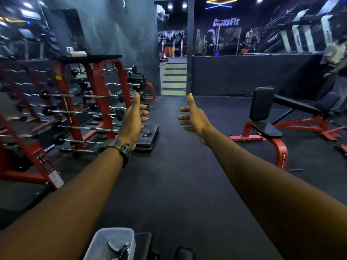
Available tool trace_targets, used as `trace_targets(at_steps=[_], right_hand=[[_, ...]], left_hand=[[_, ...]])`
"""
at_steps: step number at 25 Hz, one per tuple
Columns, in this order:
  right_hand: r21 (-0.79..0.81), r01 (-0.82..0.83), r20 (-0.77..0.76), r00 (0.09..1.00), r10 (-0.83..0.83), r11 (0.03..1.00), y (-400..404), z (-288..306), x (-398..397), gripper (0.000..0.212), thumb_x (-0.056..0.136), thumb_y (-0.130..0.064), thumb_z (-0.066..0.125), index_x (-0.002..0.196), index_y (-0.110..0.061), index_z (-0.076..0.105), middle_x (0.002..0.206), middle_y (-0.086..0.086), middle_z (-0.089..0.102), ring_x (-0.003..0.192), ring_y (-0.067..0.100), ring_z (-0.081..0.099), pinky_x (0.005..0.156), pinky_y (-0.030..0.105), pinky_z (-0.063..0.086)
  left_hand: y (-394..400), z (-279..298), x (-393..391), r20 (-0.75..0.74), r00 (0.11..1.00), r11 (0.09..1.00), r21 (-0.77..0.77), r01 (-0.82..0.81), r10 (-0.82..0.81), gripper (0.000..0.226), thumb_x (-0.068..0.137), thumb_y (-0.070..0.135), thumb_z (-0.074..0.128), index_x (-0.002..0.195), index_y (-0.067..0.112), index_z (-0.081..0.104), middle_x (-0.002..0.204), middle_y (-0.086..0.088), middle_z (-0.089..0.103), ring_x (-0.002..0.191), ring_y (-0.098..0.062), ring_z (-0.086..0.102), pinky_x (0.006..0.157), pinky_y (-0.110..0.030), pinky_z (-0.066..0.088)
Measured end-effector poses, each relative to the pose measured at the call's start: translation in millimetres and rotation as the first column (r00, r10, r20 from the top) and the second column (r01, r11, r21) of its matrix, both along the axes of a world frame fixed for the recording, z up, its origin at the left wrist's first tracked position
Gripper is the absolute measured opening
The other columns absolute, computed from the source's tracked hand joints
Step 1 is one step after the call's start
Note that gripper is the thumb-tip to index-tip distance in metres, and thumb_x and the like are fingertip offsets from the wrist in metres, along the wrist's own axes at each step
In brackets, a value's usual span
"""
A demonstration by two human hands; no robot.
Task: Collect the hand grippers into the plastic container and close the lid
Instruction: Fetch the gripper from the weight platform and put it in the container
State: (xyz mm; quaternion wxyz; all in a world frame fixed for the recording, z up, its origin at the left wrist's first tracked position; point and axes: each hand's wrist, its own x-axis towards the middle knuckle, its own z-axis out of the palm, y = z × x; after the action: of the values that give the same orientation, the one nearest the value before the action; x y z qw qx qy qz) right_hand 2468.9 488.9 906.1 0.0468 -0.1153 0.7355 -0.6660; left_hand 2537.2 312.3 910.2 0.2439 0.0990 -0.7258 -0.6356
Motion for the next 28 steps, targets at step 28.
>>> trace_targets(at_steps=[28], right_hand=[[0.116,-0.273,0.116,0.959,0.260,0.955,5.9,-52.2,-561.9,0.081,0.091,-0.076,0.023,0.131,-0.014,0.057,0.123,0.012,0.064,0.108,0.024,0.062,0.094,0.040,0.050]], left_hand=[[13.0,-45.7,-520.7,0.090,0.957,0.952,0.106,-0.286,0.277,0.072,0.099,0.069,0.021,0.122,0.014,0.062,0.124,-0.011,0.066,0.121,-0.033,0.061,0.107,-0.050,0.045]])
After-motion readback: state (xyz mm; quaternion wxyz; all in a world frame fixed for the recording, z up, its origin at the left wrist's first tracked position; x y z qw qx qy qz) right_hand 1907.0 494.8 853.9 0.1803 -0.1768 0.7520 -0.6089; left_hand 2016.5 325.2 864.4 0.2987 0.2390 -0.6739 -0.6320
